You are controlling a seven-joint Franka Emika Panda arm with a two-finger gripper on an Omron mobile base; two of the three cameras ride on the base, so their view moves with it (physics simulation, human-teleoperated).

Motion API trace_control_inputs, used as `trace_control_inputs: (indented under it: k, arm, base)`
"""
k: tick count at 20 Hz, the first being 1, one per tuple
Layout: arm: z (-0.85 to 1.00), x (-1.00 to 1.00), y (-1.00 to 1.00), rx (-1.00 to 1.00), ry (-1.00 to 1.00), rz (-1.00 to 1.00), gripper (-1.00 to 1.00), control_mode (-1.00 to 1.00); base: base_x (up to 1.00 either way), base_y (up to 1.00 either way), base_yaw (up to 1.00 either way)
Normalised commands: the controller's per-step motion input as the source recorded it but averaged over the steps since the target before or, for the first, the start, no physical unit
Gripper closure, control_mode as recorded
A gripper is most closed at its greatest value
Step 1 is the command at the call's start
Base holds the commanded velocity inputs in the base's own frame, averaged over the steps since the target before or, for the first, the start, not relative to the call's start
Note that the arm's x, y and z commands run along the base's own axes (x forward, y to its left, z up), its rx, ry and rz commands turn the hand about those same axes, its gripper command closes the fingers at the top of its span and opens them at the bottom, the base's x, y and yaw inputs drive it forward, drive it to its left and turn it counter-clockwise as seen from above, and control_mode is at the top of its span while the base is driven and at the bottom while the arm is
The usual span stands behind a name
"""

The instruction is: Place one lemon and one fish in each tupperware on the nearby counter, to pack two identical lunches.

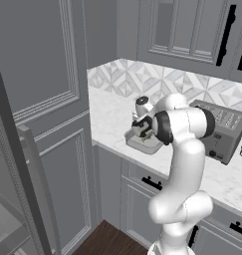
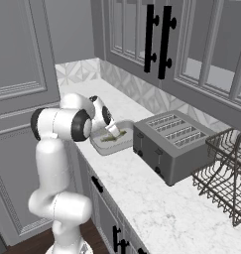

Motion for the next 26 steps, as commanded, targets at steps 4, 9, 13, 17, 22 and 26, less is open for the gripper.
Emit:
trace_control_inputs:
  k: [4, 9, 13, 17, 22, 26]
  arm:
    - [0.68, -0.83, 0.00, 0.00, -0.03, 0.01, -1.00, -1.00]
    - [0.52, -1.00, 0.00, 0.00, 0.00, 0.16, -1.00, -1.00]
    - [0.33, -1.00, 0.00, -0.02, -0.02, 0.44, -1.00, -1.00]
    - [0.32, -0.89, 0.02, -0.11, -0.01, 0.62, -1.00, -1.00]
    - [0.57, -1.00, 0.45, -0.23, 0.03, 0.46, -1.00, -1.00]
    - [0.54, -1.00, 0.41, -0.16, 0.02, 0.30, -1.00, -1.00]
  base:
    - [0.00, 0.00, 0.00]
    - [0.00, 0.00, 0.00]
    - [0.00, 0.00, 0.00]
    - [0.00, 0.00, 0.00]
    - [0.00, 0.00, 0.00]
    - [0.00, 0.00, 0.00]
